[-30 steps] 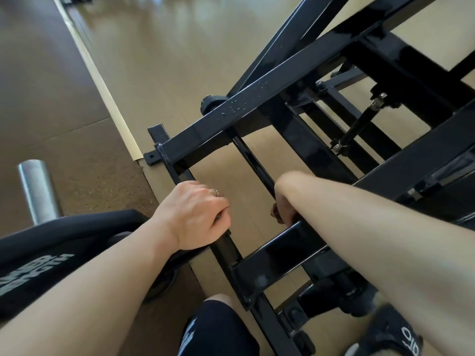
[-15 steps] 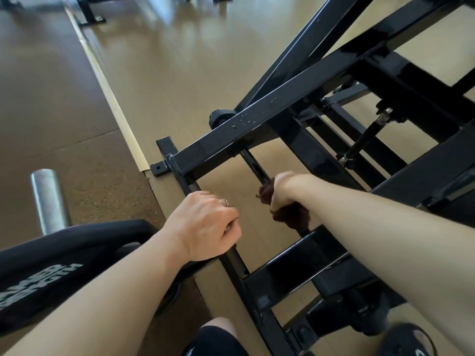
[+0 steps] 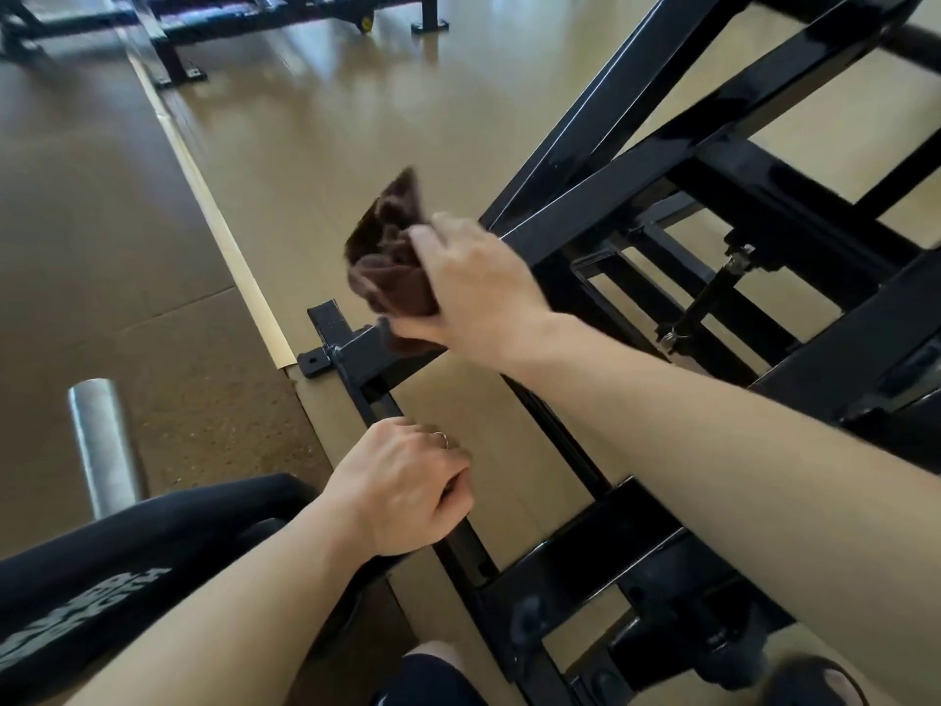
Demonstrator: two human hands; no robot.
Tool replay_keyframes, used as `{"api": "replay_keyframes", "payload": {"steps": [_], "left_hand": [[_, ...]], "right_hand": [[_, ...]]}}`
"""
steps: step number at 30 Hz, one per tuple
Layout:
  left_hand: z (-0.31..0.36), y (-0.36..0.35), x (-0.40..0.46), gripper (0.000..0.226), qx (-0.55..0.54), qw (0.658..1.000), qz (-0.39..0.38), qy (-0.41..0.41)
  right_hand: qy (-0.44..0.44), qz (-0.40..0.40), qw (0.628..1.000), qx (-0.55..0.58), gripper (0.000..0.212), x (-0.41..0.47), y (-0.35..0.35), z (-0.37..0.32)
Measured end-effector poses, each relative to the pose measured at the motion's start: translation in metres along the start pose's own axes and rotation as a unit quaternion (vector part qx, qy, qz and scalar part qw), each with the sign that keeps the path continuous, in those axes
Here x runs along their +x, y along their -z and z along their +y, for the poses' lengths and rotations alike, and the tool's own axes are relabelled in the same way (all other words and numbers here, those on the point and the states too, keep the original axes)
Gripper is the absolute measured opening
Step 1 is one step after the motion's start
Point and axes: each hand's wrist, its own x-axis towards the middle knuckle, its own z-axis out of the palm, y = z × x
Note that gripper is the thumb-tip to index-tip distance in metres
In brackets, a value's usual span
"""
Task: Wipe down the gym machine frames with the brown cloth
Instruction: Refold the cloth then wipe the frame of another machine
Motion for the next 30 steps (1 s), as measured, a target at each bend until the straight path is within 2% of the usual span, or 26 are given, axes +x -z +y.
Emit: {"api": "replay_keyframes", "payload": {"steps": [3,7,11,13,17,20,22,24,27,30], "left_hand": [[0.001,0.000,0.000,0.038,-0.001,1.000,0.000,-0.002],[-0.002,-0.001,-0.001,0.038,-0.001,1.000,0.001,-0.004],[-0.001,-0.001,-0.002,0.041,-0.002,1.000,-0.007,-0.007],[-0.001,-0.002,-0.002,0.044,-0.006,1.000,-0.004,-0.004],[-0.001,-0.003,-0.003,0.044,-0.016,1.000,0.008,-0.003],[-0.002,-0.002,-0.002,0.044,-0.021,1.000,0.012,-0.008],[-0.001,-0.001,-0.002,0.043,-0.025,1.000,0.014,-0.011],[0.000,0.000,-0.001,0.040,-0.028,0.999,0.014,-0.015],[0.000,0.003,-0.001,0.027,-0.056,0.998,0.028,-0.018],[-0.001,0.003,-0.002,0.024,-0.072,0.997,0.024,-0.012]], "right_hand": [[0.022,-0.031,0.998,-0.051,0.056,0.012,-0.036,-0.008],[0.027,0.017,0.999,-0.018,0.047,0.017,-0.050,-0.011],[0.053,0.047,0.997,0.038,0.038,0.000,-0.035,0.025],[-0.001,0.083,0.996,0.023,0.036,-0.002,-0.017,0.067],[-0.168,0.146,0.975,0.016,0.036,0.008,0.025,0.158],[-0.203,0.154,0.967,0.033,0.032,0.008,0.020,0.144],[-0.147,0.129,0.980,0.038,0.030,-0.002,0.003,0.099],[-0.060,0.071,0.994,0.061,0.037,-0.015,-0.022,0.042],[0.043,0.018,0.994,0.095,0.042,-0.019,-0.055,-0.030],[0.107,0.004,0.991,0.080,0.041,-0.013,-0.060,-0.038]]}}
